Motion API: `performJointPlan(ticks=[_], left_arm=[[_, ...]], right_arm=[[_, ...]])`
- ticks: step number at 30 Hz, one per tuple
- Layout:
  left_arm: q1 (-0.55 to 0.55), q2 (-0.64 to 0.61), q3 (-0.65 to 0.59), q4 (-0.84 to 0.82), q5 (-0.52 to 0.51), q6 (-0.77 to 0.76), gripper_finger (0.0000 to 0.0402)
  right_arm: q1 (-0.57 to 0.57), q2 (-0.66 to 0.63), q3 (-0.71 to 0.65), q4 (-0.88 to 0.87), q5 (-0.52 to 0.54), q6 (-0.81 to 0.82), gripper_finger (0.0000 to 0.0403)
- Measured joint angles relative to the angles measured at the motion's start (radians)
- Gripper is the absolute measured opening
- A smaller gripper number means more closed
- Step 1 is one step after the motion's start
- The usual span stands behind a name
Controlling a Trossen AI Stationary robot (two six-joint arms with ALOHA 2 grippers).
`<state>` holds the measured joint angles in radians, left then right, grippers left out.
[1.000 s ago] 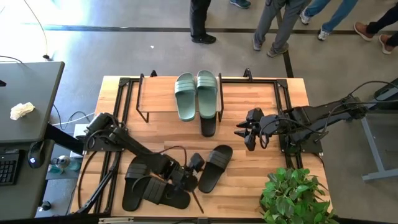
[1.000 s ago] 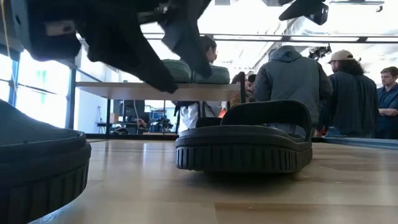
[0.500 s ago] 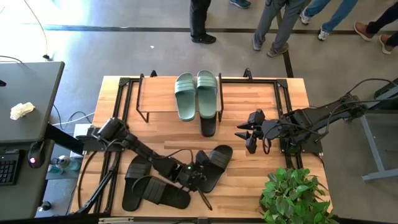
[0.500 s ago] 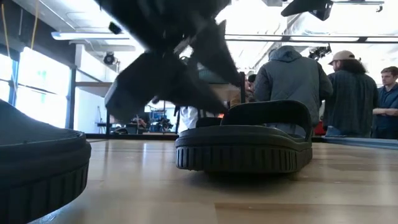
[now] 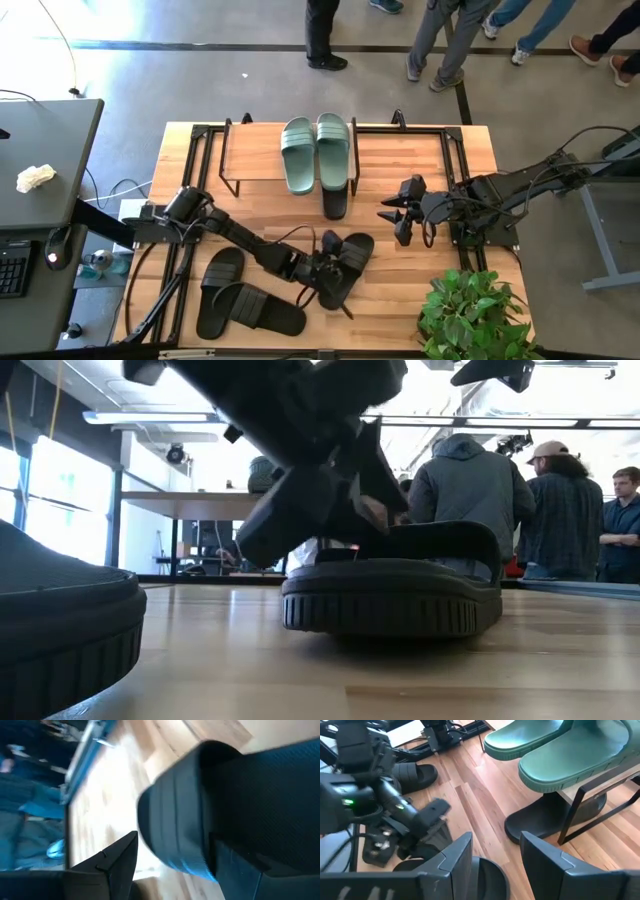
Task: Pick and place slides into the shelf
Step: Put the black slide under the shelf
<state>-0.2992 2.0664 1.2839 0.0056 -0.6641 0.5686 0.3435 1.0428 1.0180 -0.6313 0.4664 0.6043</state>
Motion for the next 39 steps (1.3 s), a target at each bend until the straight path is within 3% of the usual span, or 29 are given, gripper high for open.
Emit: performJointPlan(ticks=[7,22,27,39], left_arm=[[0.033,0.0,0.0,-0.005,0.012,-0.024,0.0211],[0.056,0.059,0.003,0.037,0.087,-0.027,0.0018],[0.03,0.042,0.004,0.015,0.056,-0.031,0.0011],[-0.115,0.02,0.296,-0.551,-0.064,-0.154,0.0004]], right_arm=[[0.0,0.0,0.0,0.0,-0.002,-0.001,0.0154],[0.0,0.0,0.0,0.0,0.016,0.0,0.0154],[0.0,0.0,0.0,-0.001,0.035,-0.002,0.0154],[0.035,-0.006,0.0,0.061,0.031,-0.1,0.014]])
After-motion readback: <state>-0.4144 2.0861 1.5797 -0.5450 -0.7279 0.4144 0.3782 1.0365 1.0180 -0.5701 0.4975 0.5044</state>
